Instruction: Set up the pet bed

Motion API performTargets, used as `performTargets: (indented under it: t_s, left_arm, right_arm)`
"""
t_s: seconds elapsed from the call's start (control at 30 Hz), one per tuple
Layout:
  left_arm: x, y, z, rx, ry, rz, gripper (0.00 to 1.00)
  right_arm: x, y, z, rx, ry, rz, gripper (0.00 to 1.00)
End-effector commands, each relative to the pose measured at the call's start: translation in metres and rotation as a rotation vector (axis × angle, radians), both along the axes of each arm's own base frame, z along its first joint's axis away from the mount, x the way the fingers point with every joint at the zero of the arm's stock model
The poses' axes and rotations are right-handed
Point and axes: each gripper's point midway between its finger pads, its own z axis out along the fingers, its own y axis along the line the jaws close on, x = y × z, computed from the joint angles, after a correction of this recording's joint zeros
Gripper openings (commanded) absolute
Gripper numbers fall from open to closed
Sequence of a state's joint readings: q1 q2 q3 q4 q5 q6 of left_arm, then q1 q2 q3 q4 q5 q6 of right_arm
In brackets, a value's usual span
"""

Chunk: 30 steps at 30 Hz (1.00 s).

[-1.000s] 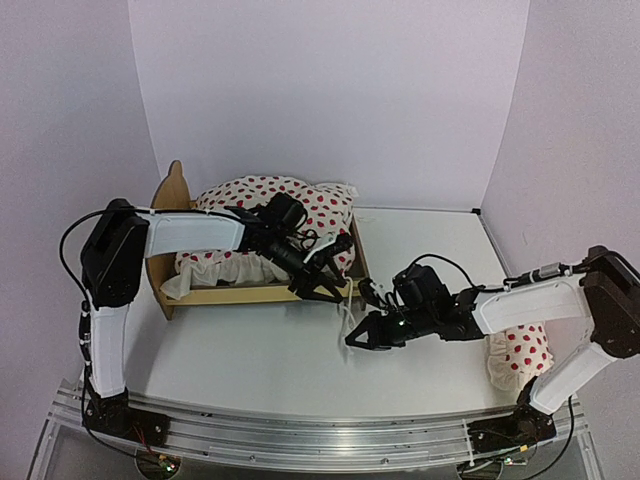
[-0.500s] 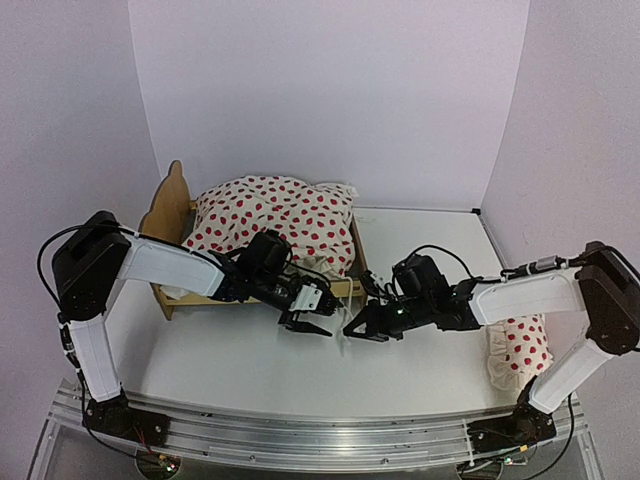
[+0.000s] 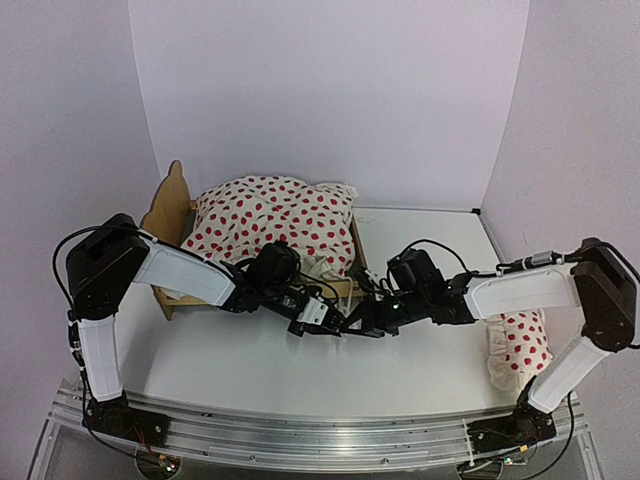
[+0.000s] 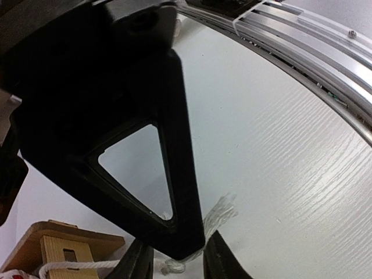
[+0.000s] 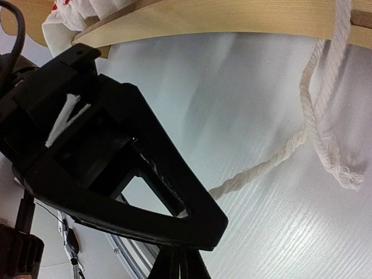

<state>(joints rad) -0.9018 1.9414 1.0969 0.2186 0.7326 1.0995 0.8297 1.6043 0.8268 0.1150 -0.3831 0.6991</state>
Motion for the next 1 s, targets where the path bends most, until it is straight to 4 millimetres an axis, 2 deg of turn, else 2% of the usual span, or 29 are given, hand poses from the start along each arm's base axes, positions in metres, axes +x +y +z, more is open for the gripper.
performTargets:
  t_s: [0.0,0.1,0.2,0.3,0.47,0.53,0.63,0.73,0.83,0.97]
  left_arm:
    - [0.0,-0.008,0.006,-0.022,0.013,-0.003,0.15]
    - [0.001,-0.007,0.006,-0.01,0.018,0.008,0.01]
    - [0.004,-0.004,0.004,0.014,0.043,0.044,0.0]
    - [0.015,-0.005,0.008,0.031,0.108,0.14,0.0]
    - [0.057,-0.003,0.023,0.037,0.422,0.404,0.0]
    - [0.064,-0.001,0.025,0.06,0.536,0.448,0.0]
    - [0.061,-0.002,0.025,0.097,0.675,0.482,0.0]
    - [0.064,-0.001,0.026,0.113,0.844,0.592,0.0]
    - [0.07,0.003,0.03,0.1,0.969,0.712,0.0]
    - [0.077,0.004,0.03,0.073,1.013,0.819,0.0]
  right_arm:
    - [0.005,0.003,0.009,0.022,-0.011,0.013,0.0]
    - [0.007,-0.001,0.009,0.017,-0.01,0.002,0.0]
    - [0.011,-0.008,0.01,0.003,-0.017,-0.012,0.0]
    - [0.019,-0.018,0.012,-0.034,-0.031,-0.031,0.0]
    - [0.039,-0.042,0.013,-0.13,-0.095,-0.117,0.15]
    - [0.052,-0.045,0.015,-0.157,-0.137,-0.167,0.19]
    - [0.073,-0.044,0.012,-0.174,-0.163,-0.259,0.29]
    - [0.086,-0.039,0.009,-0.145,-0.208,-0.329,0.36]
    - [0.092,-0.035,0.008,-0.167,-0.275,-0.376,0.37]
    - [0.099,-0.029,0.004,-0.153,-0.303,-0.439,0.36]
